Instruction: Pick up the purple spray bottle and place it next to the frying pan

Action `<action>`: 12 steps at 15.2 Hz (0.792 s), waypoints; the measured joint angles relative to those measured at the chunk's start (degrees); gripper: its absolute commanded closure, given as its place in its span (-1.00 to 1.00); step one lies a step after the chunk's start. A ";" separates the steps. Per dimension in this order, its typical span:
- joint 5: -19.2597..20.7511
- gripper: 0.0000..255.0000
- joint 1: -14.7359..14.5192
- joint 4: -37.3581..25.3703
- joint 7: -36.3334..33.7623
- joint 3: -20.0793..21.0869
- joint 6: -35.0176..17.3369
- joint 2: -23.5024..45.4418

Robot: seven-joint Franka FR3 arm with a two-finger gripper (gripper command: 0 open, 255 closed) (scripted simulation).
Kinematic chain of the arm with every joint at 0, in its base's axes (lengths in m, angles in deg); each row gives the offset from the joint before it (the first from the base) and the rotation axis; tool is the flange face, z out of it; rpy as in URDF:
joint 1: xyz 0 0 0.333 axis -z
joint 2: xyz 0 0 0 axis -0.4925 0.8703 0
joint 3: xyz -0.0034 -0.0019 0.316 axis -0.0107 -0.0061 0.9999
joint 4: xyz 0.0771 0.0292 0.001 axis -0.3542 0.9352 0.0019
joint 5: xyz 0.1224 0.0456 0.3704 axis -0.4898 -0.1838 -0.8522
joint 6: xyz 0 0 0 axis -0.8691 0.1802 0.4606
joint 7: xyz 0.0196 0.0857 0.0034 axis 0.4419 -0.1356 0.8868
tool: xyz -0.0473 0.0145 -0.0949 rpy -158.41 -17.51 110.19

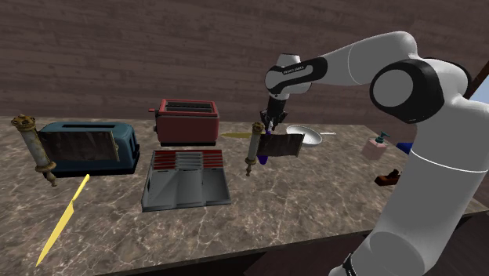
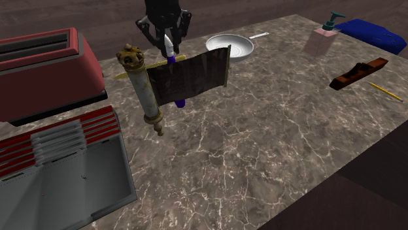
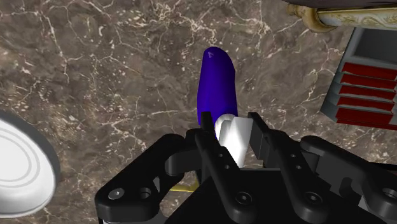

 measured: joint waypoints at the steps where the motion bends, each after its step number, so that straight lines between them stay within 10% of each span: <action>1: 0.00 1.00 0.00 -0.01 0.00 0.00 0.00 -0.01; 12: 0.20 1.00 -0.02 -1.32 -0.10 -0.05 2.08 -0.78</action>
